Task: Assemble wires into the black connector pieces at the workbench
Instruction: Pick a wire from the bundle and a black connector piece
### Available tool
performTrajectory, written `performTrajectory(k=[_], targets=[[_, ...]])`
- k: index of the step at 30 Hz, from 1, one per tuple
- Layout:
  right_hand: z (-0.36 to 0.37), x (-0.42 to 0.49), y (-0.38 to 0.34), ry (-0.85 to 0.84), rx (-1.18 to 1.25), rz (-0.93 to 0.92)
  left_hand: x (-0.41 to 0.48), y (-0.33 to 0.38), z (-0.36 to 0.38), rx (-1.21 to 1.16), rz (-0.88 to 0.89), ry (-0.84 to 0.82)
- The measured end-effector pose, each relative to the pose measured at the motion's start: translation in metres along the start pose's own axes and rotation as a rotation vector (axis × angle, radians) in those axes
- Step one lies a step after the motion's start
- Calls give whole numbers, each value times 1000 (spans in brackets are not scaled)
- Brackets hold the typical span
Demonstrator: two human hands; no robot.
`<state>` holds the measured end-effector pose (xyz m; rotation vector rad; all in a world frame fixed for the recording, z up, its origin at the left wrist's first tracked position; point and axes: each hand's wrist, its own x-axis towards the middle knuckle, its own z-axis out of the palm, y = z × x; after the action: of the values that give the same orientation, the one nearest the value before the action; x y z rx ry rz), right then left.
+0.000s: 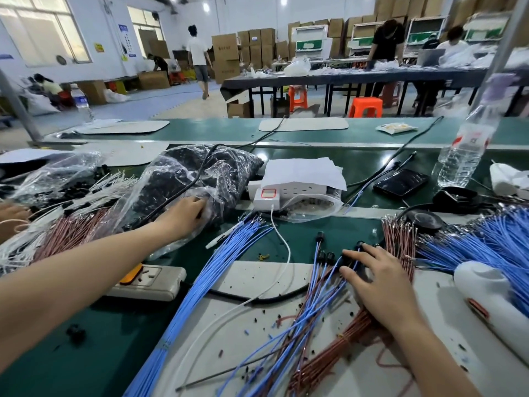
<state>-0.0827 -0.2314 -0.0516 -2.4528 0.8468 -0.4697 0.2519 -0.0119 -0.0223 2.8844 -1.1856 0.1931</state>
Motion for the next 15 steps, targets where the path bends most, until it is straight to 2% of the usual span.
performTrajectory(k=[5,9,12,15], targets=[[-1,0,0,-3,0,-1,-4,1,-9,-3,-55,-49],[-2,-2,0,-5,32,-6,-13,8,-10,135,-64,-41],[-1,-2,1,-4,47,-10,-21,17,-16,311,14,35],[-1,-2,1,2,51,-7,-30,28,-37,401,80,41]])
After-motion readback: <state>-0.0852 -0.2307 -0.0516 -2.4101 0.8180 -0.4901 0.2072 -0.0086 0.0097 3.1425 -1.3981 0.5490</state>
